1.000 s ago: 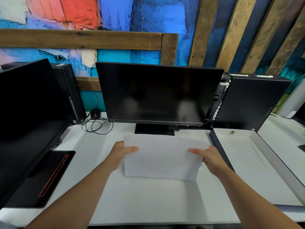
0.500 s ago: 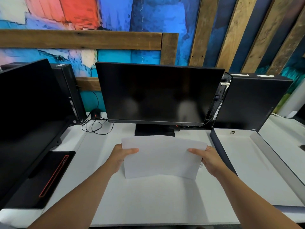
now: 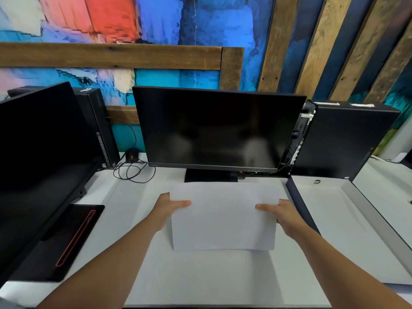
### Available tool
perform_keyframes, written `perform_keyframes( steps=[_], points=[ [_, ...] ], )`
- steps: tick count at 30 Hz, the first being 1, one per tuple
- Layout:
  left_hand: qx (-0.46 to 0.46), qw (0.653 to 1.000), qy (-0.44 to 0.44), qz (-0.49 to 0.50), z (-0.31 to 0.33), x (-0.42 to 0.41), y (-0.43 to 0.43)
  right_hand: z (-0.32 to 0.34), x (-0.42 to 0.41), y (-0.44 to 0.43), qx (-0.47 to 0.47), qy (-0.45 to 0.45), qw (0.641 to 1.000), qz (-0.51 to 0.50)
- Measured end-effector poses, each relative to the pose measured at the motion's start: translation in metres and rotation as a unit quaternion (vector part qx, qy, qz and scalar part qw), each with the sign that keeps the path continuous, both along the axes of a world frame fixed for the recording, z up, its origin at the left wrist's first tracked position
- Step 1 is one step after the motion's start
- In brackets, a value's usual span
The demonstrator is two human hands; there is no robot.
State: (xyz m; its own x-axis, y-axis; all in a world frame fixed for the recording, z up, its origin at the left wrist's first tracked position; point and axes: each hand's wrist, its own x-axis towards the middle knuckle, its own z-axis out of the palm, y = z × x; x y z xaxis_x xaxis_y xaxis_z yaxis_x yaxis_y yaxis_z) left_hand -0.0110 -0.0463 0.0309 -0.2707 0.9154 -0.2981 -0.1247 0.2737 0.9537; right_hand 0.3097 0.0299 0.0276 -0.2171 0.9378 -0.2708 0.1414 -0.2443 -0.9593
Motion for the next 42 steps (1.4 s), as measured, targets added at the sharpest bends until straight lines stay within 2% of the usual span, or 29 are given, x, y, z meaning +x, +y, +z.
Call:
perform_keyframes(
  steps=[2, 4, 9, 16, 22, 25, 27, 31, 35, 38, 42],
  points=[
    [0.022, 0.999, 0.031, -0.010, 0.007, -0.002, 0.005, 0.005, 0.001, 0.003, 0.004, -0.015, 1.000, 0.011],
    [0.046, 0.993, 0.097, -0.040, 0.015, -0.002, 0.012, 0.011, 0.001, 0.007, 0.012, -0.027, 0.999, 0.020],
    [0.054, 0.948, 0.268, -0.163, 0.035, 0.007, 0.034, 0.031, -0.012, 0.021, 0.040, -0.091, 0.993, 0.063],
    [0.025, 0.912, 0.315, -0.262, 0.049, 0.038, 0.053, 0.058, -0.044, 0.029, 0.085, -0.155, 0.975, 0.136],
    [-0.005, 0.935, 0.269, -0.231, 0.045, 0.033, 0.049, 0.060, -0.051, 0.031, 0.104, -0.213, 0.961, 0.139],
    [0.005, 0.964, 0.206, -0.170, 0.043, 0.020, 0.042, 0.054, -0.035, 0.034, 0.115, -0.240, 0.955, 0.129],
    [0.017, 0.977, 0.160, -0.138, 0.038, 0.010, 0.036, 0.050, -0.024, 0.034, 0.111, -0.226, 0.961, 0.118],
    [0.037, 0.992, 0.081, -0.094, 0.026, 0.001, 0.025, 0.051, -0.014, 0.026, 0.092, -0.100, 0.988, 0.074],
    [0.058, 0.996, -0.007, -0.068, 0.023, 0.008, 0.020, 0.054, -0.022, 0.016, 0.057, 0.046, 0.994, 0.078],
    [0.082, 0.994, -0.045, -0.065, 0.027, 0.017, 0.019, 0.058, -0.032, 0.010, 0.040, 0.091, 0.992, 0.079],
    [0.092, 0.992, -0.040, -0.075, 0.034, 0.026, 0.017, 0.062, -0.036, 0.005, 0.057, 0.137, 0.988, 0.041]
  ],
)
